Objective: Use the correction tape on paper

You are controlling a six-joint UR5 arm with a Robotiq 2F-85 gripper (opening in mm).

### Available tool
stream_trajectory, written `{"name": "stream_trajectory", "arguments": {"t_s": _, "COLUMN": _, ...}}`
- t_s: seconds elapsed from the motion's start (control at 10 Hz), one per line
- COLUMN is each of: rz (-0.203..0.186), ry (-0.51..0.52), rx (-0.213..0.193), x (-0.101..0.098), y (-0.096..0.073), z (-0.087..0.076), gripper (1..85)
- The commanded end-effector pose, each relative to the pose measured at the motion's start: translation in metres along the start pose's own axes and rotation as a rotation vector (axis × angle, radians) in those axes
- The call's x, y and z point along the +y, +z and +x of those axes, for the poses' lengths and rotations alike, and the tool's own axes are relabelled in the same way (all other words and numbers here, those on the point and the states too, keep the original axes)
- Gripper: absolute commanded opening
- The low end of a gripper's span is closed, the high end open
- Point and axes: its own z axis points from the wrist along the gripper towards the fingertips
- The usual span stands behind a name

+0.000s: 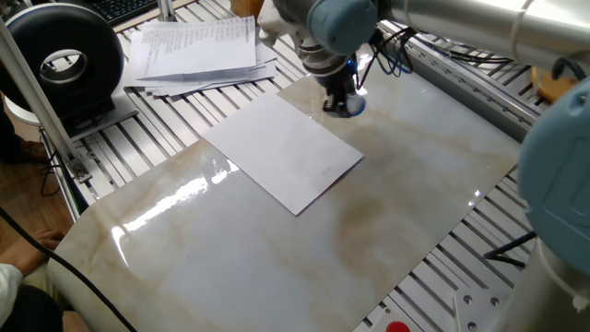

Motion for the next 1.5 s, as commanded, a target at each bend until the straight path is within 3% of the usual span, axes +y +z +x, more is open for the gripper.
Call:
{"name": "stream_trajectory", "arguments": {"t_s": 0.0, "rz": -0.053, "ry": 0.084, "rx": -0.143, "x": 0.012, "y": -0.008, "z": -0.032, "gripper": 1.7}}
{"name": "stream_trajectory", "arguments": {"t_s": 0.1, "rz": -0.041, "ry": 0.087, "rx": -0.200, "x": 0.008, "y": -0.010, "z": -0.047, "gripper": 1.7}}
{"name": "stream_trajectory", "arguments": {"t_s": 0.2, "rz": -0.077, "ry": 0.112, "rx": -0.236, "x": 0.016, "y": -0.012, "z": -0.058, "gripper": 1.7}}
{"name": "stream_trajectory", "arguments": {"t_s": 0.4, "rz": -0.181, "ry": 0.182, "rx": -0.278, "x": 0.039, "y": -0.017, "z": -0.071, "gripper": 1.7}}
{"name": "stream_trajectory", "arguments": {"t_s": 0.6, "rz": -0.287, "ry": 0.240, "rx": -0.338, "x": 0.060, "y": -0.024, "z": -0.096, "gripper": 1.7}}
{"name": "stream_trajectory", "arguments": {"t_s": 0.7, "rz": -0.280, "ry": 0.227, "rx": -0.366, "x": 0.057, "y": -0.022, "z": -0.109, "gripper": 1.7}}
{"name": "stream_trajectory", "arguments": {"t_s": 0.8, "rz": -0.271, "ry": 0.223, "rx": -0.374, "x": 0.055, "y": -0.017, "z": -0.117, "gripper": 1.7}}
{"name": "stream_trajectory", "arguments": {"t_s": 0.9, "rz": -0.263, "ry": 0.208, "rx": -0.349, "x": 0.053, "y": -0.011, "z": -0.113, "gripper": 1.7}}
{"name": "stream_trajectory", "arguments": {"t_s": 1.1, "rz": -0.302, "ry": 0.206, "rx": -0.273, "x": 0.063, "y": 0.000, "z": -0.104, "gripper": 1.7}}
{"name": "stream_trajectory", "arguments": {"t_s": 1.3, "rz": -0.312, "ry": 0.205, "rx": -0.259, "x": 0.066, "y": 0.003, "z": -0.103, "gripper": 2.3}}
{"name": "stream_trajectory", "arguments": {"t_s": 1.4, "rz": -0.298, "ry": 0.192, "rx": -0.254, "x": 0.062, "y": 0.006, "z": -0.102, "gripper": 4.7}}
